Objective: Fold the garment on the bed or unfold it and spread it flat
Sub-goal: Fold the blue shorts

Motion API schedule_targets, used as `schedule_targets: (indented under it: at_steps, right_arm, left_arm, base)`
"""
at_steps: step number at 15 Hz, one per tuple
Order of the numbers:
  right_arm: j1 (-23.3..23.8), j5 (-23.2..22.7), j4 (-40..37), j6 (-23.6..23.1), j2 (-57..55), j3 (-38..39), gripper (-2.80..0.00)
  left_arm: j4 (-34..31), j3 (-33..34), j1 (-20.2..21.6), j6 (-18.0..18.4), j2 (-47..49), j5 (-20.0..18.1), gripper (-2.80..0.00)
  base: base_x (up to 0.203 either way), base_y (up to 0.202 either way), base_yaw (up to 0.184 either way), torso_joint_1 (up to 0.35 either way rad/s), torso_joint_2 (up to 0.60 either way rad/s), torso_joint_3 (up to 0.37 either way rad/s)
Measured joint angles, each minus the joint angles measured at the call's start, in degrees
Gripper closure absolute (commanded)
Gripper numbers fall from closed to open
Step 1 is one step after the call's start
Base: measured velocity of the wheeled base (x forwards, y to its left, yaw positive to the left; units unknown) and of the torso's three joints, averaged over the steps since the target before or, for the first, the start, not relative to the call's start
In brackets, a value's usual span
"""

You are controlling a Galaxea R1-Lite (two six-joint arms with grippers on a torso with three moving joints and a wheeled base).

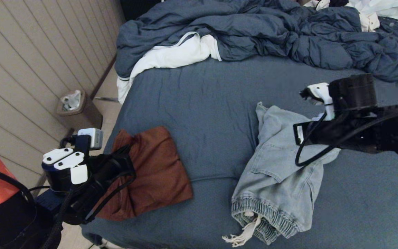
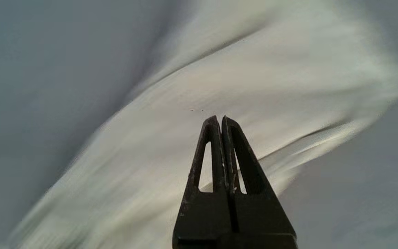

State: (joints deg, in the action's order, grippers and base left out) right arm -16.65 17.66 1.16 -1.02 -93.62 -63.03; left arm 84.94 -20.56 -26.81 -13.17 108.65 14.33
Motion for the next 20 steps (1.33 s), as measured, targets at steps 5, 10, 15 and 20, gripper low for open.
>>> schedule_targets:
  at_steps: [5, 10, 15, 20]
  right_arm:
    - [-15.0, 3.0, -10.8, 5.0, -1.9, 4.0, -2.8]
    - [-19.6, 6.3, -5.1, 2.6, -6.7, 12.0, -2.8]
    - [-23.6, 5.9, 2.5, -0.7, -9.7, 18.2, -2.8]
    - [-25.7, 6.0, 5.6, -3.2, -9.9, 23.2, -2.8]
  left_arm:
    - [0.0, 0.2, 0.0, -0.1, -0.2, 0.0, 0.0]
    - [0.3, 0.8, 0.0, -0.1, -0.2, -0.1, 0.0]
    - [0.4, 1.0, 0.0, -0.1, -0.1, -0.1, 0.0]
    - [0.4, 0.9, 0.0, -0.1, 0.3, -0.2, 0.0]
  base:
    - [0.0, 0.0, 0.0, 0.0, 0.0, 0.0]
    - [0.0, 0.0, 0.0, 0.0, 0.0, 0.0]
    - [0.0, 0.0, 0.0, 0.0, 0.0, 0.0]
    - [0.0, 0.0, 0.0, 0.0, 0.0, 0.0]
